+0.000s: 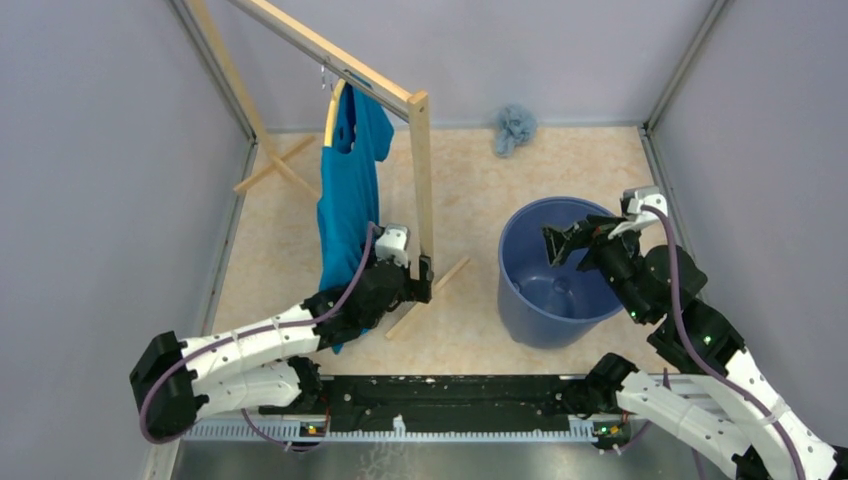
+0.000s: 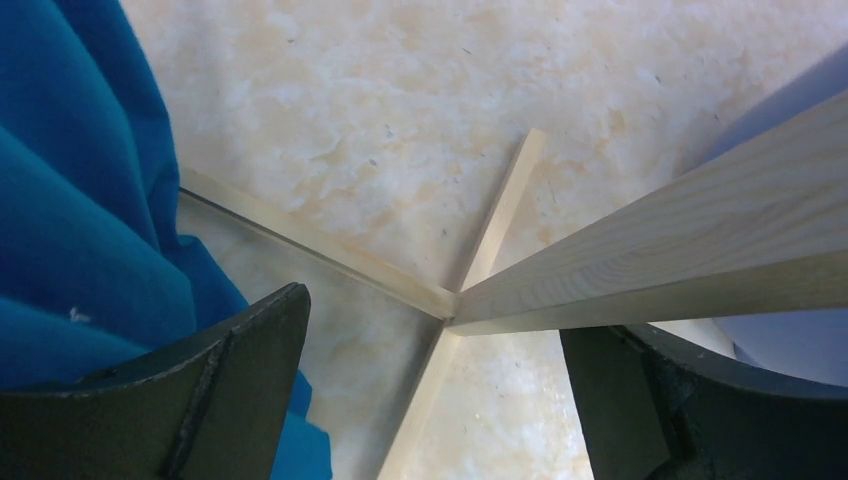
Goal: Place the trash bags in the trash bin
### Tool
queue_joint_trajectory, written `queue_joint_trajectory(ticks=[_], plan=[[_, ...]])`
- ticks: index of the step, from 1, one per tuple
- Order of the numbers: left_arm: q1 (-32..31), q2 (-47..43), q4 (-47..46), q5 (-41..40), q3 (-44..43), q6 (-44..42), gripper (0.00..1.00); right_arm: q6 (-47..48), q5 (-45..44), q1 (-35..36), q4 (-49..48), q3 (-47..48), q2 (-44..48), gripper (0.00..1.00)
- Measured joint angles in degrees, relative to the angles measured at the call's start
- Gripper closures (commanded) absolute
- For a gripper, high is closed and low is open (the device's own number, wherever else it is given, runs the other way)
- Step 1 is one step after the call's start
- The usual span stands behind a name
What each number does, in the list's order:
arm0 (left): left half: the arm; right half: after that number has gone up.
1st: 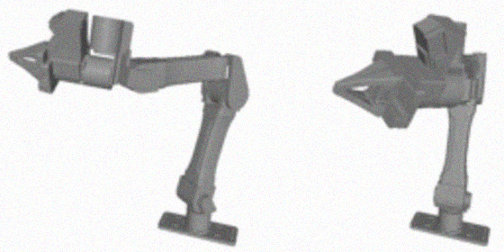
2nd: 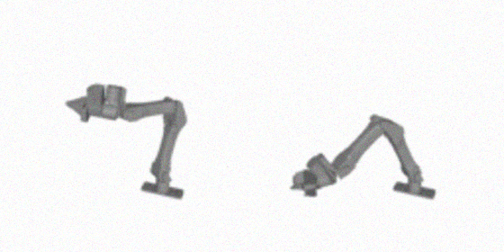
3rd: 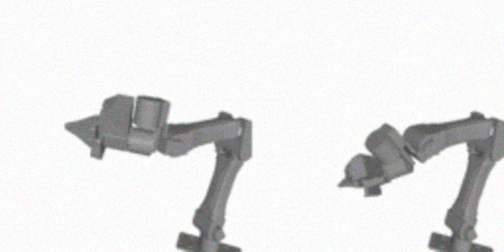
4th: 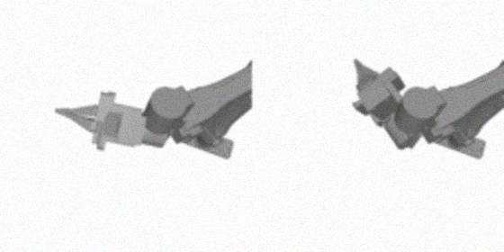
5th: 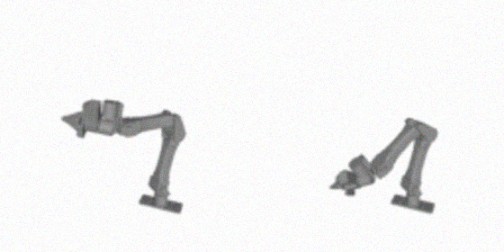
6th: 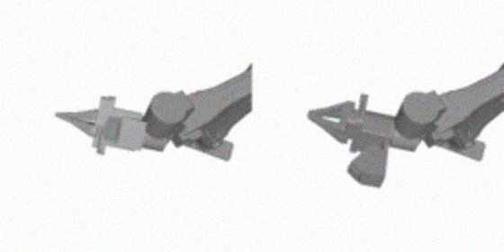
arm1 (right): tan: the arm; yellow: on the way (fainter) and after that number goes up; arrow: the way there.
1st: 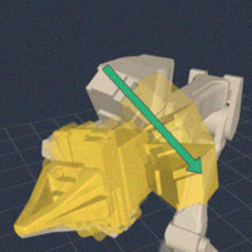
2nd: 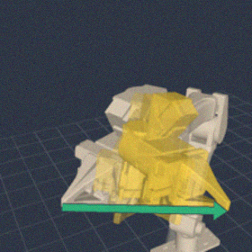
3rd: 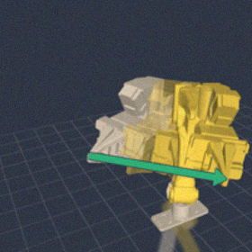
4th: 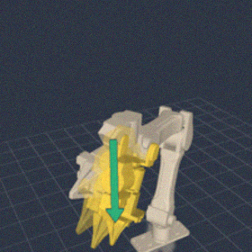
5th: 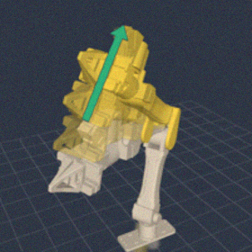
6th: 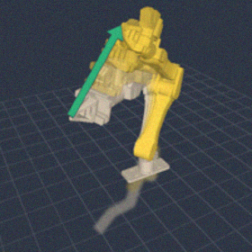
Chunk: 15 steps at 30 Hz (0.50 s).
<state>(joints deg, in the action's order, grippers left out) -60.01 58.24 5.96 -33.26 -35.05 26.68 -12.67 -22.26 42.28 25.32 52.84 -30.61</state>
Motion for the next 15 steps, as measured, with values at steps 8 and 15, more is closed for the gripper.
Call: queue_joint_trajectory(ticks=[8,15], plan=[[10.99,2.1,-4.98,7.28,0.52,-1.44,0.02,-0.44,0.57,0.0,0.02,-0.83,-0.68,0.01],[15.54,5.4,-5.88,10.64,-1.27,-2.69,0.02,-0.52,1.03,0.0,0.02,-0.83,-1.44,0.01]])
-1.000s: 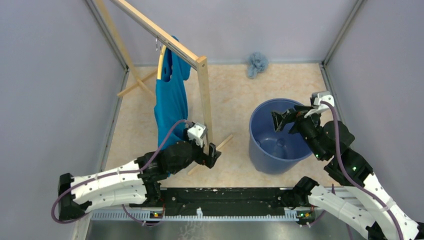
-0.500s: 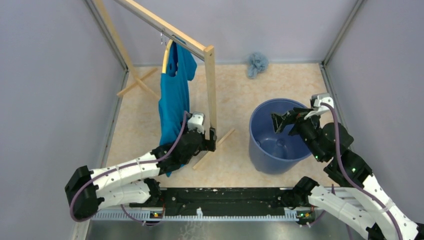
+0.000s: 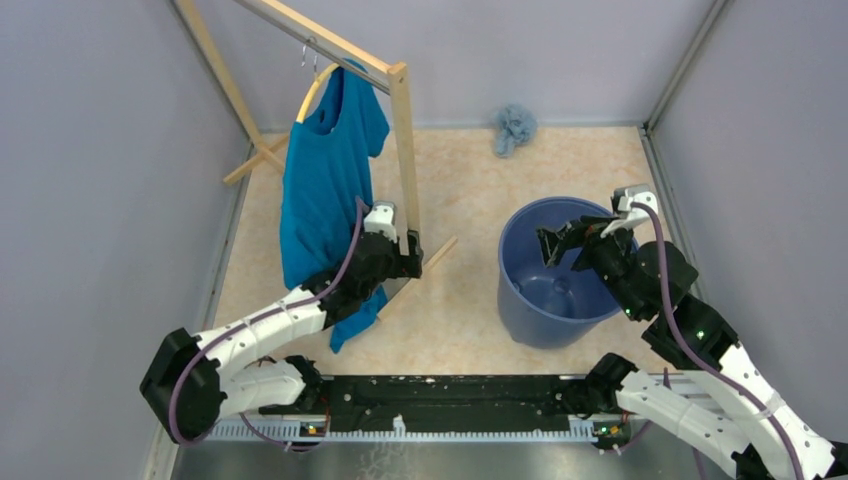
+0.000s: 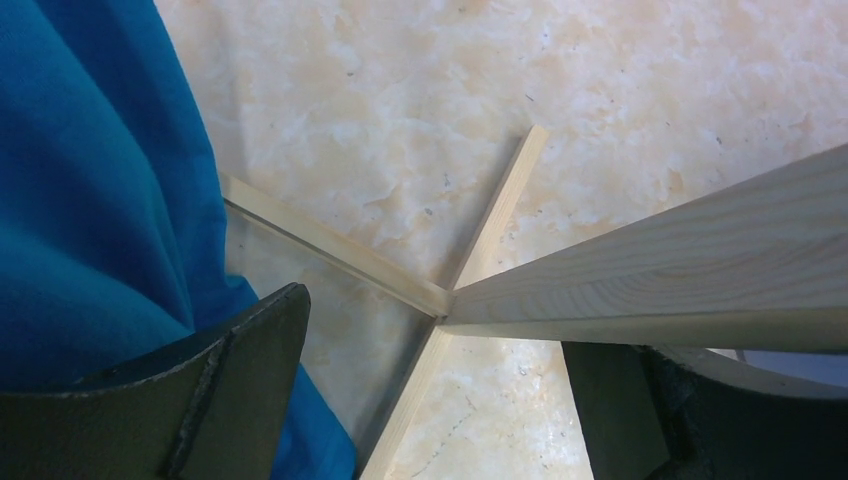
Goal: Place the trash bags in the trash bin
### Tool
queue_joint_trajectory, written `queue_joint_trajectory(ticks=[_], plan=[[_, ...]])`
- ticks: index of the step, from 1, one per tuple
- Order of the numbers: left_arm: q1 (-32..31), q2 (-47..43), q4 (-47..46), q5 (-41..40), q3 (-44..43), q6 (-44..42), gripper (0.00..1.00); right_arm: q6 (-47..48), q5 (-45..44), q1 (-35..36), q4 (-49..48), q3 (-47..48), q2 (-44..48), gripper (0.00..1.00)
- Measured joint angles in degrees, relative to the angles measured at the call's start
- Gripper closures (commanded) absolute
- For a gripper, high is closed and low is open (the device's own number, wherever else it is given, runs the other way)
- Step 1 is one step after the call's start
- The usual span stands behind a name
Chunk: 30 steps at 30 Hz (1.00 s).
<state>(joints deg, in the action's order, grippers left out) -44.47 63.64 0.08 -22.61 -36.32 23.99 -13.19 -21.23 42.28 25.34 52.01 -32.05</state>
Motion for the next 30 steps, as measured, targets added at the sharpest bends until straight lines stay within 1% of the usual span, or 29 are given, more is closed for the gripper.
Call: queue_joint_trajectory(ticks=[3,6,10,14,18,20,21,23,24,27,29,30], plan=[[0.92,-0.61,0.74,4.13,-0.22,-0.15,0.02,0.04,-0.02,0.0,0.0,0.0,-0.04,0.01],[1.33,-3.78,2.36,13.16,-0.22,-0.55,0.01,0.15,-0.09,0.0,0.02,0.0,-0.04,0.01],[1.31,-10.99,5.62,27.08,-0.33,-1.68,0.01,0.66,-0.26,0.0,0.02,0.0,-0.07,0.01],[1.31,-17.46,8.24,38.45,-0.35,-1.77,0.01,1.57,-0.68,0.0,0.0,0.02,-0.24,0.01],[1.22,-21.51,7.72,50.99,-0.26,-0.96,0.01,2.1,-0.9,0.0,0.0,0.02,-0.37,0.01],[0.44,-22.56,5.14,55.1,0.76,-0.09,0.01,2.23,-1.01,0.0,-0.02,0.02,-0.37,0.01],[-0.5,-22.67,3.56,56.17,1.66,0.15,0.01,2.27,-1.09,0.0,0.0,0.02,-0.37,0.01],[-4.44,-22.38,0.57,55.8,3.48,0.26,0.01,2.29,-1.16,0.0,0.0,0.04,-0.37,0.01],[-8.48,-21.24,-0.87,53.57,4.26,-0.2,0.01,2.29,-1.16,0.0,0.0,0.07,-0.37,0.01],[-17.9,-15.52,-4.28,46.71,4.66,-1.84,0.01,2.23,-1.14,0.0,0.04,0.28,-0.31,0.01],[-22.14,-10.1,-8.35,40.26,4.96,-3.28,0.01,2.1,-1.11,0.0,0.37,0.63,-0.28,0.01],[-23.28,-7.72,-10.27,37.24,5.42,-3.91,0.01,2.05,-1.09,0.0,0.59,0.9,-0.2,0.01]])
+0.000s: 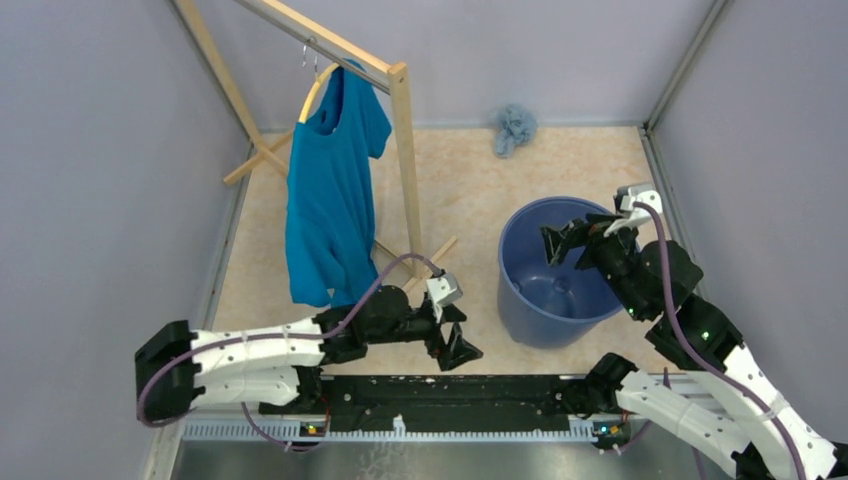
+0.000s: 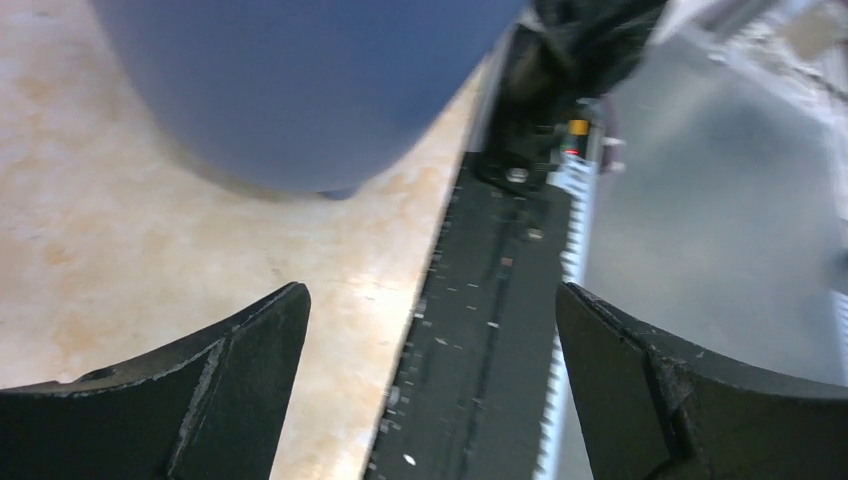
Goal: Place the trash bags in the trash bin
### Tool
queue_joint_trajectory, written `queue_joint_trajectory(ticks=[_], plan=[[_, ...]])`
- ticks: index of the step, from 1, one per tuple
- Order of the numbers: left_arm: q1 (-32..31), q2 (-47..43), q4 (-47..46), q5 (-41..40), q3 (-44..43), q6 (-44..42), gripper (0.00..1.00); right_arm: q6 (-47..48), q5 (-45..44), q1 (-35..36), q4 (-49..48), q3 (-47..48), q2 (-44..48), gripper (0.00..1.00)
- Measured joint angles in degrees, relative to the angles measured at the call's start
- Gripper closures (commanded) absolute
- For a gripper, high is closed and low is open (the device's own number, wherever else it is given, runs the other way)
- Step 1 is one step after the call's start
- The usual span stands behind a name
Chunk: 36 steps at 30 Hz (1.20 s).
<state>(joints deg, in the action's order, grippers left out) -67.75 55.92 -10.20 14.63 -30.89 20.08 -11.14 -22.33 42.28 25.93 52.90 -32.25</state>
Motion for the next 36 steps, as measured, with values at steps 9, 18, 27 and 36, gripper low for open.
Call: queue_joint_trajectory(ticks=[9,18,27,36], plan=[[-1.38,20.15,-21.16,-15.17,1.68,-2.58,0.02,-0.04,1.75,0.0,2.08,5.73,1.64,0.01],[-2.01,36.04,-33.03,-15.32,-5.35,-3.02,0.04,0.02,4.48,0.0,3.52,7.63,5.79,0.01],[-2.45,51.19,-37.48,-12.37,-19.8,-3.34,0.04,0.24,5.27,0.0,5.46,9.16,7.56,0.01],[-2.86,65.37,-38.29,-6.62,-36.76,-3.45,0.03,0.48,5.09,0.0,7.78,9.9,8.68,0.01]])
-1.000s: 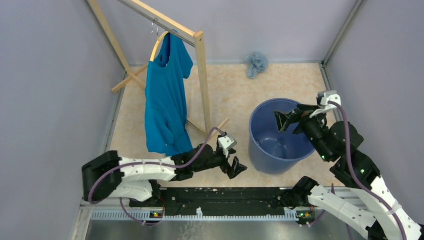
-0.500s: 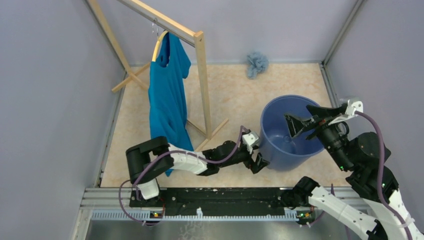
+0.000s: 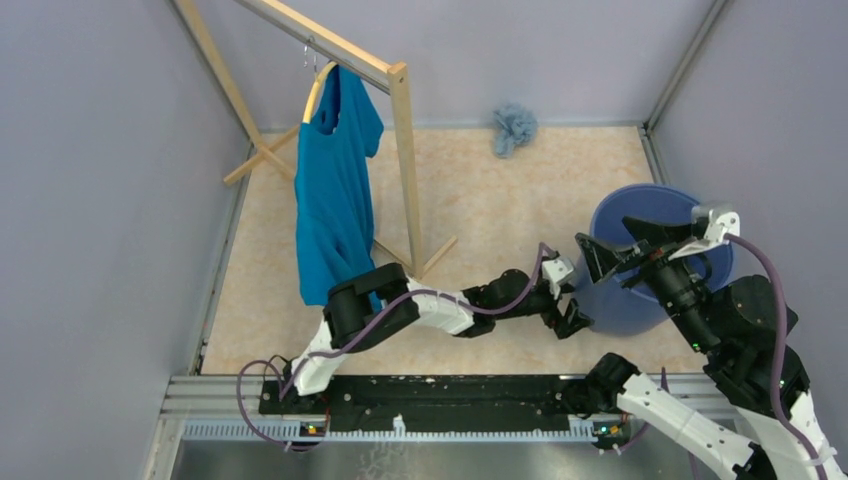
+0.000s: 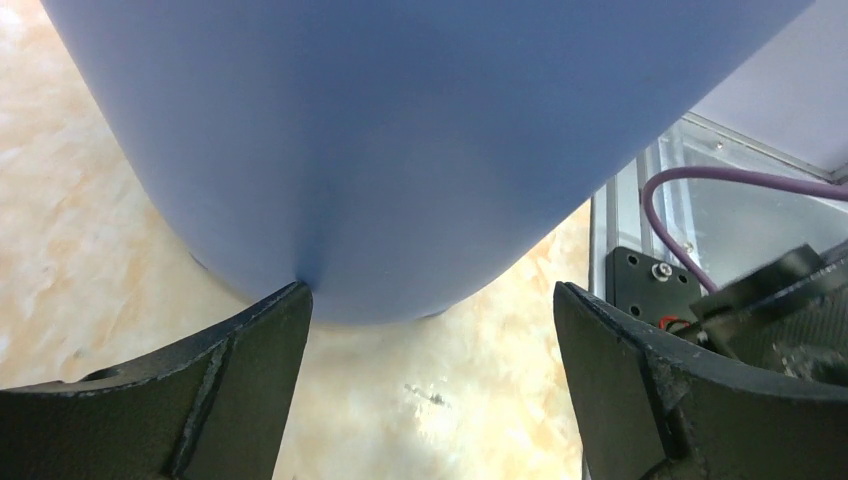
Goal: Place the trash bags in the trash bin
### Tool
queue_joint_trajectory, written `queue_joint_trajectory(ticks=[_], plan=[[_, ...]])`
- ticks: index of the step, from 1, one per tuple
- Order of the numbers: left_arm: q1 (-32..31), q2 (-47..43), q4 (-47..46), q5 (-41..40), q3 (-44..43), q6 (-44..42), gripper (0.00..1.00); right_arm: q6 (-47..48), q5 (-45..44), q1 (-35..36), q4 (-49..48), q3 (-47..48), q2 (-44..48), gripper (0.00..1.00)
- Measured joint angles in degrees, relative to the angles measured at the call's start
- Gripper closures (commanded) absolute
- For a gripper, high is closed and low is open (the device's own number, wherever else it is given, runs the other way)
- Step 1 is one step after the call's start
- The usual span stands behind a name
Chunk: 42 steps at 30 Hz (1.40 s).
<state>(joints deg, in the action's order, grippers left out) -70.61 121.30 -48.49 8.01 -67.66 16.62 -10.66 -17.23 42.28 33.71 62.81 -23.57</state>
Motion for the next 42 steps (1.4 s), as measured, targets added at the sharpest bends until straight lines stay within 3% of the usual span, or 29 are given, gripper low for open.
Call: queue_joint_trajectory(ticks=[4,9,12,19,25,31,33,37,42], plan=[[-0.15,2.62,1.62,1.2,-4.15,-0.44,0.02,0.0,-0.5,0.0,0.52,0.39,0.52,0.01],[-0.33,-0.66,7.04,-0.72,-0.94,-2.56,0.02,0.02,-0.94,0.0,0.55,0.39,0.57,0.01],[-0.37,-11.19,13.07,-4.74,8.09,-3.85,0.02,0.2,-1.16,0.0,0.02,0.39,0.24,0.01],[-0.35,-38.32,26.08,-9.38,19.91,-2.99,0.01,1.55,-1.62,0.0,-4.63,0.42,-6.43,0.01],[-0.37,-65.18,38.49,-10.56,31.74,-0.11,0.01,2.56,-4.74,0.0,-7.87,5.88,-26.97,0.01],[-0.37,-88.85,54.62,-14.84,34.14,1.97,0.01,3.3,-16.24,-0.04,-11.52,10.97,-50.9,0.02],[-0.37,-95.03,58.6,-15.91,34.1,2.25,0.01,3.56,-20.44,-0.76,-12.55,11.76,-58.07,0.13],[-0.37,-100.41,63.71,-16.5,34.07,2.89,0.01,2.05,-22.97,-5.16,-12.61,17.55,-73.05,0.17],[-0.37,-100.32,65.96,-15.39,34.14,2.91,0.01,1.44,-25.94,-9.77,-14.01,30.4,-91.08,0.08]])
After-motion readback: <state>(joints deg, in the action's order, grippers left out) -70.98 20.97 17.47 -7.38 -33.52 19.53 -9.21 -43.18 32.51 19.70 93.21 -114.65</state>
